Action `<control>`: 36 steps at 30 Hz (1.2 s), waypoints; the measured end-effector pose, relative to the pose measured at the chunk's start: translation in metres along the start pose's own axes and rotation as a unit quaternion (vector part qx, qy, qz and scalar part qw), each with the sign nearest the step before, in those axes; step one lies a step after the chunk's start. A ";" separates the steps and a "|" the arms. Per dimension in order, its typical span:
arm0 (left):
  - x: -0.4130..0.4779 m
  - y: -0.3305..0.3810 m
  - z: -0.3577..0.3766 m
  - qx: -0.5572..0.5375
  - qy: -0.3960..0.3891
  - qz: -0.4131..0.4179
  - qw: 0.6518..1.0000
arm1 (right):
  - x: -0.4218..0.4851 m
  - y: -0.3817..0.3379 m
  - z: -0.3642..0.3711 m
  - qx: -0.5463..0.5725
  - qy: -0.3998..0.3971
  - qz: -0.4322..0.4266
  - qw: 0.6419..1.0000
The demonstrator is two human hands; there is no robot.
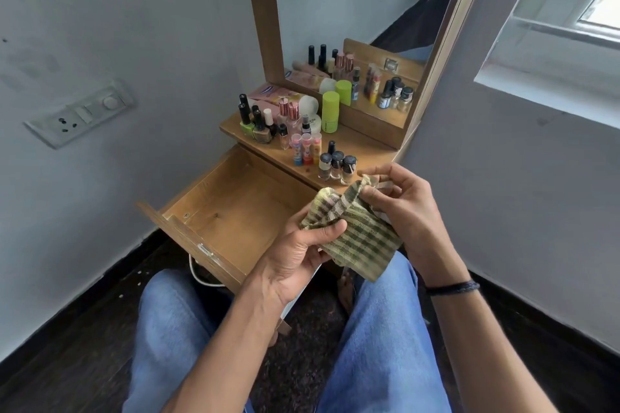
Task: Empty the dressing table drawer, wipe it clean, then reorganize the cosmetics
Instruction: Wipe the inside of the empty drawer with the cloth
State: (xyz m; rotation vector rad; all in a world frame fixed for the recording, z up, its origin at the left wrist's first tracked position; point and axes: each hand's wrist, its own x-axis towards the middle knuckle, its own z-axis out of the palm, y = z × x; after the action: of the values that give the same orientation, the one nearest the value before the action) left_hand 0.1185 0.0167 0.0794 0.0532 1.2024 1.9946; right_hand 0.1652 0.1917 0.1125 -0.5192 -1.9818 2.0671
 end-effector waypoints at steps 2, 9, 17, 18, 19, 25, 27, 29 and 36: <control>-0.002 0.000 0.002 0.001 0.003 -0.002 1.000 | 0.006 -0.003 0.002 -0.032 -0.001 0.004 0.999; -0.004 -0.005 0.002 0.006 0.035 -0.001 0.999 | 0.001 -0.001 0.010 -0.126 0.000 0.022 0.992; -0.002 -0.010 0.006 0.026 0.073 -0.005 0.997 | -0.013 0.010 0.002 -0.244 -0.132 -0.002 0.961; 0.000 -0.009 0.006 0.048 0.076 0.005 0.996 | -0.011 0.010 0.000 -0.244 -0.125 -0.008 0.962; 0.002 -0.007 0.005 0.075 0.074 0.018 0.994 | -0.009 0.009 -0.003 -0.244 -0.122 -0.014 0.962; 0.028 0.035 0.001 0.312 -0.050 0.080 0.945 | 0.008 -0.019 -0.021 -0.254 -0.178 -0.054 0.949; 0.039 0.052 0.009 0.345 -0.088 0.068 0.932 | 0.016 -0.031 -0.027 -0.249 -0.167 -0.075 0.951; 0.050 0.068 0.020 0.367 -0.093 0.079 0.922 | 0.025 -0.039 -0.034 -0.225 -0.139 -0.087 0.960; 0.087 0.107 0.048 0.437 -0.020 0.148 0.887 | 0.058 -0.026 -0.057 -0.066 -0.080 -0.041 0.994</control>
State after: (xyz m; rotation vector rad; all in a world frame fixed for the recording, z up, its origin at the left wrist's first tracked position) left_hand 0.0142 0.0816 0.1572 0.7602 2.0689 1.5042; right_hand 0.1337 0.2688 0.1314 -0.2982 -2.2016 1.9937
